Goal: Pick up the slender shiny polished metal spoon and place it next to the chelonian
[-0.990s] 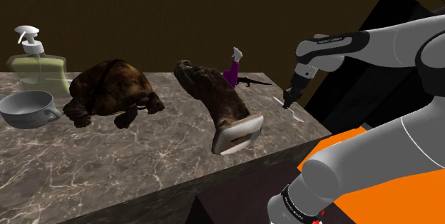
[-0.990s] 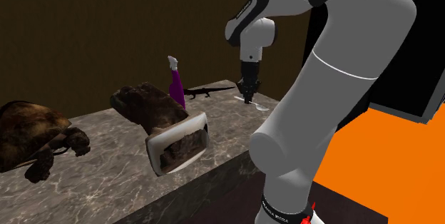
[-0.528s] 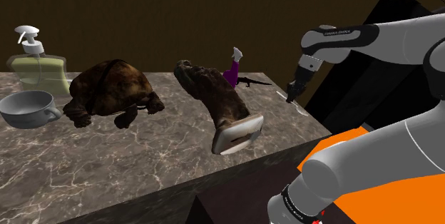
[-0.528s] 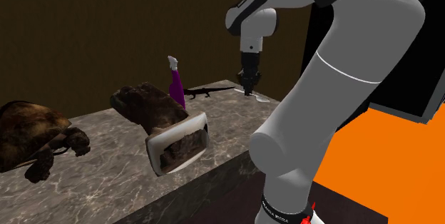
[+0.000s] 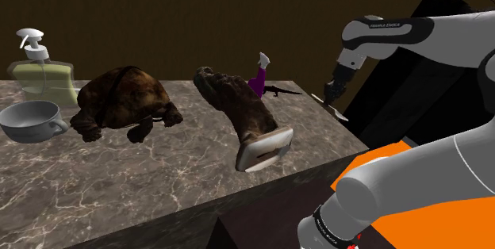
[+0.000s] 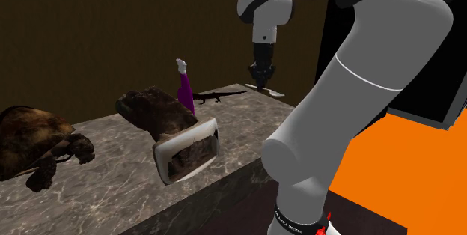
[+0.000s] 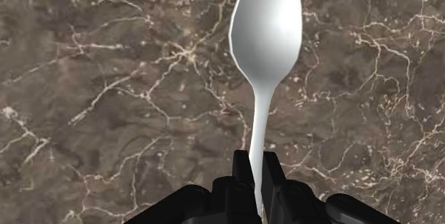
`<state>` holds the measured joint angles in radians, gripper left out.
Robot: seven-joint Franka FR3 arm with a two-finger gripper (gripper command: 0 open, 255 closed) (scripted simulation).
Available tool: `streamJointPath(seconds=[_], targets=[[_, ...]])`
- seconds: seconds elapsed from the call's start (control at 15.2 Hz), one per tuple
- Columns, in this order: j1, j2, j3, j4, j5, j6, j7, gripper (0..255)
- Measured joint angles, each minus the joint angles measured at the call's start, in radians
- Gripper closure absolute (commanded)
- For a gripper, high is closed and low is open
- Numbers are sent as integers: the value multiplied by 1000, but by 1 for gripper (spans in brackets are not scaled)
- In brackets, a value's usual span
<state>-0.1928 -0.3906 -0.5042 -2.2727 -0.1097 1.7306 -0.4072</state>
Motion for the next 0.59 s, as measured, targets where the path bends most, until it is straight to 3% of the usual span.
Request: streamJointPath(seconds=[0.59], targets=[[4, -18, 19, 104, 5, -121, 11, 255]])
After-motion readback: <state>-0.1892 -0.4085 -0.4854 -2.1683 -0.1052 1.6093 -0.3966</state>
